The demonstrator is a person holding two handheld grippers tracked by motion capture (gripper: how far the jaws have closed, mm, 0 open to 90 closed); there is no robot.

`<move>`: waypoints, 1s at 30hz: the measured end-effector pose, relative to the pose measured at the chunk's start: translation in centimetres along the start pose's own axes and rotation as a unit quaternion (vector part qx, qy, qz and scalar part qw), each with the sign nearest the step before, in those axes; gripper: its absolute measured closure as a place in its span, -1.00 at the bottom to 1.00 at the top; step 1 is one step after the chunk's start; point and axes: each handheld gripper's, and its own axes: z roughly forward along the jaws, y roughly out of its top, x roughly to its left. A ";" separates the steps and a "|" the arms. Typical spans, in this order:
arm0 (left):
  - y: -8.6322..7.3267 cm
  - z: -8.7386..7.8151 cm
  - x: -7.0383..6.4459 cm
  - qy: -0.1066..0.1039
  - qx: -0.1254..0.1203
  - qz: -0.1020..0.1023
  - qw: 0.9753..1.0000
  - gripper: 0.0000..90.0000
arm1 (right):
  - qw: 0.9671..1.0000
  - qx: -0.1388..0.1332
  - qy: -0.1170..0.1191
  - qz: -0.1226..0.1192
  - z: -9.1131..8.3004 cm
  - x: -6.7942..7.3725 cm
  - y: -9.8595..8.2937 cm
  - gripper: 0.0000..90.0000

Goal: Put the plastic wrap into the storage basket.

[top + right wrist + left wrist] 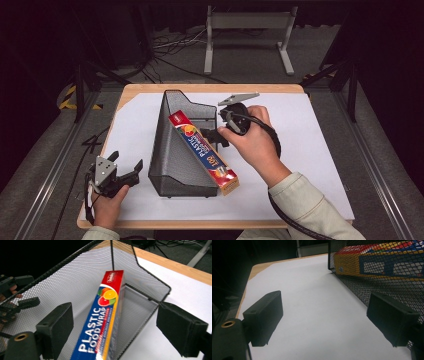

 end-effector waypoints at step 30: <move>-0.1 0.0 -0.1 -0.019 0.007 0.000 1.000 -0.70 | 1.000 -0.018 -0.024 -0.005 -7.9 -10.1 -6.3 -0.73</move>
